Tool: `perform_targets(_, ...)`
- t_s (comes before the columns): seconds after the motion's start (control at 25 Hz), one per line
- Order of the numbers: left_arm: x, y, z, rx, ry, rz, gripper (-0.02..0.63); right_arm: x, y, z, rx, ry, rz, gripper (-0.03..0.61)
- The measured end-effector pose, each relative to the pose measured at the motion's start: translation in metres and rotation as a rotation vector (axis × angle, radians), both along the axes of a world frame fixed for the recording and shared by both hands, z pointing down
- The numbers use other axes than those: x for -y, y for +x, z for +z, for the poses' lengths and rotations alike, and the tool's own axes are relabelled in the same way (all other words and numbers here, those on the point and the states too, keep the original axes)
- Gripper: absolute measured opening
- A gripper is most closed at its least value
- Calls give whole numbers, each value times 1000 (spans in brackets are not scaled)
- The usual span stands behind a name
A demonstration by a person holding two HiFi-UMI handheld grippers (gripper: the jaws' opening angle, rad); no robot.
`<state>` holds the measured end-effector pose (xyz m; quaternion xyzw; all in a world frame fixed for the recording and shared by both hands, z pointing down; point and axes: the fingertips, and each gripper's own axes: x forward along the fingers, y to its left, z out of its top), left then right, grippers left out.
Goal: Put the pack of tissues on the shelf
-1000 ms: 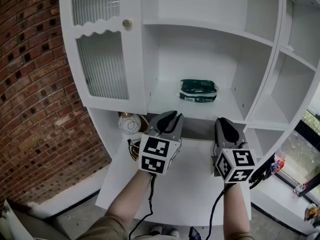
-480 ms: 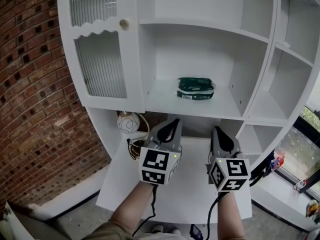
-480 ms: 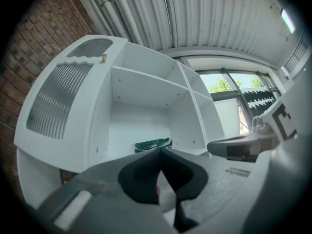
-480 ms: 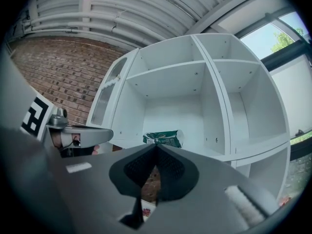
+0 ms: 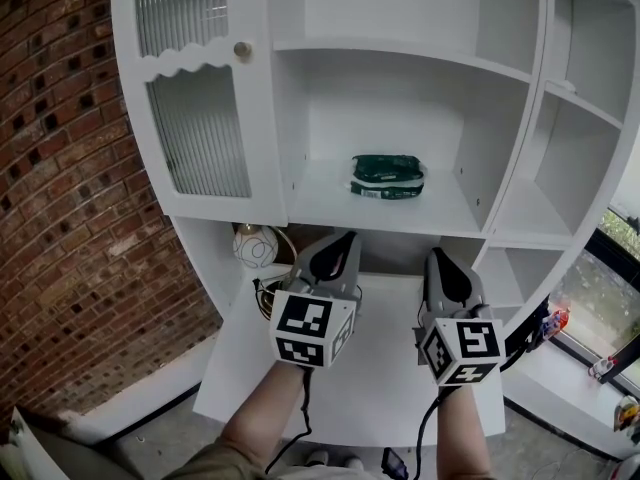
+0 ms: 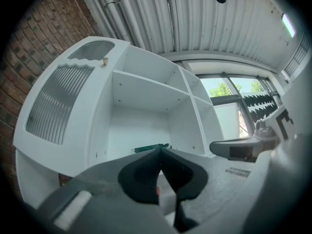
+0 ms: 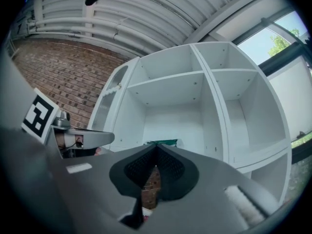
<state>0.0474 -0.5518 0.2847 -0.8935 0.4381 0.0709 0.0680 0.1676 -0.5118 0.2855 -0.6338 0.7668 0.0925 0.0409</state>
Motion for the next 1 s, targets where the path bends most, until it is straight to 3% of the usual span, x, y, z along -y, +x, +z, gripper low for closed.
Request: perform_targets(1.0,-6,-3,-1,-5,-2,0,8,-9,-11,-9,-49,27,4,0)
